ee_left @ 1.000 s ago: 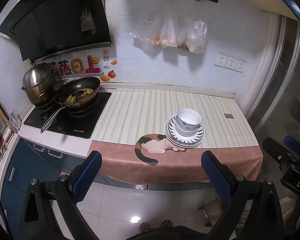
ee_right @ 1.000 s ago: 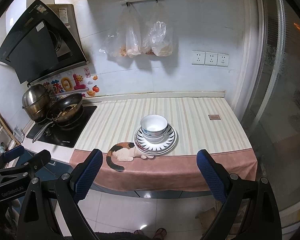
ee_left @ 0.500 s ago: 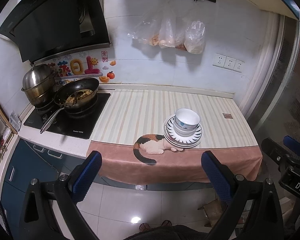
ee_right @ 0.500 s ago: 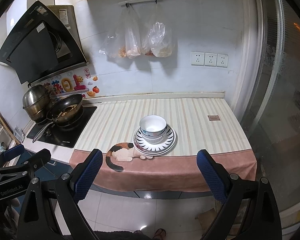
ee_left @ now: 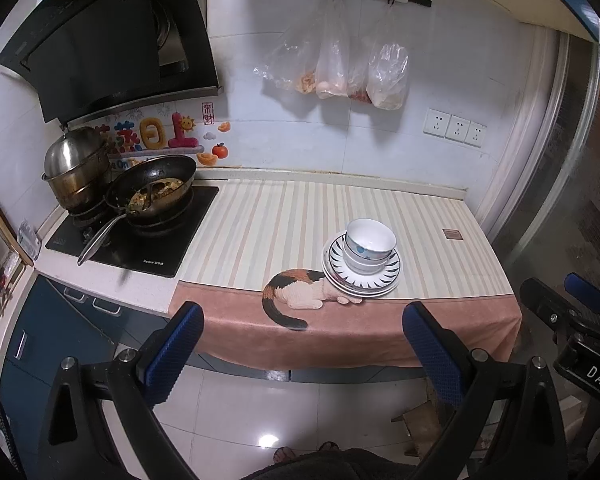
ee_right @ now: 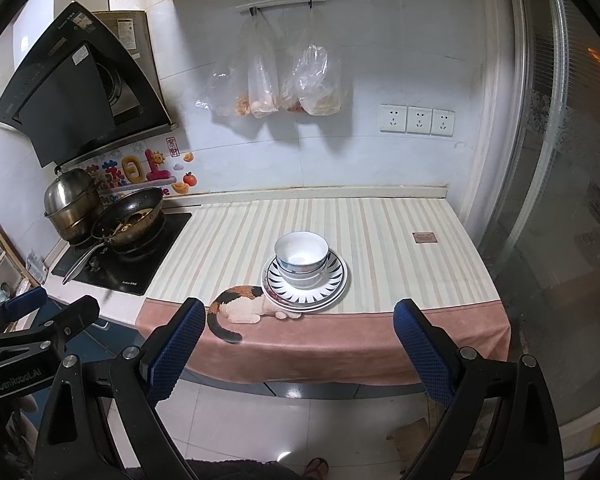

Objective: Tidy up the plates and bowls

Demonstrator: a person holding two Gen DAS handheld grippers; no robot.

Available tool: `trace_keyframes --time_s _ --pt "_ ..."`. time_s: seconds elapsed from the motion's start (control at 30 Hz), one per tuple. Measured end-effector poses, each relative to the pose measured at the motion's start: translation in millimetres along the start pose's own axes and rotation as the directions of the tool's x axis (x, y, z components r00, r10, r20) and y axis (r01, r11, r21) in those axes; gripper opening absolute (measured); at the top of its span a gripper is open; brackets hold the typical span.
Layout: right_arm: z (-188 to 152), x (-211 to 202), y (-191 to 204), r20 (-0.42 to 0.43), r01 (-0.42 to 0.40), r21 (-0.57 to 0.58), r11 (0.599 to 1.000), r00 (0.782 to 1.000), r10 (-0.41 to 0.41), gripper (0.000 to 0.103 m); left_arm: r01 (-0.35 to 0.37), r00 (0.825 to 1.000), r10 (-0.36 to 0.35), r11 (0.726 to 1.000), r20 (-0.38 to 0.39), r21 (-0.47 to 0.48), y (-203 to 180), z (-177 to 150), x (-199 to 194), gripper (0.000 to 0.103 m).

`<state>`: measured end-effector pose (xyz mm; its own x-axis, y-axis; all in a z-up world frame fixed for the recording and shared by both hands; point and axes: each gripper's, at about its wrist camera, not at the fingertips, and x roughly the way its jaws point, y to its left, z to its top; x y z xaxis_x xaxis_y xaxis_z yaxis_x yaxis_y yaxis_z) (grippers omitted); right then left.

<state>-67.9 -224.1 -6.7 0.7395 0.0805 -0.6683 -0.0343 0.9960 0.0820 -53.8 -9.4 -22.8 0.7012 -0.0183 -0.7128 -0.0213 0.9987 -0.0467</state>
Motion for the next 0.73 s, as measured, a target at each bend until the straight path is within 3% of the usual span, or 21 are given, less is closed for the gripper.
trace_keyframes --time_s 0.73 --pt "-1.5 -1.1 -7.0 -0.006 -0.004 -0.008 1.000 1.000 0.004 0.097 -0.002 1.000 0.002 1.000 -0.003 -0.021 -12.3 -7.0 -1.9 0.102"
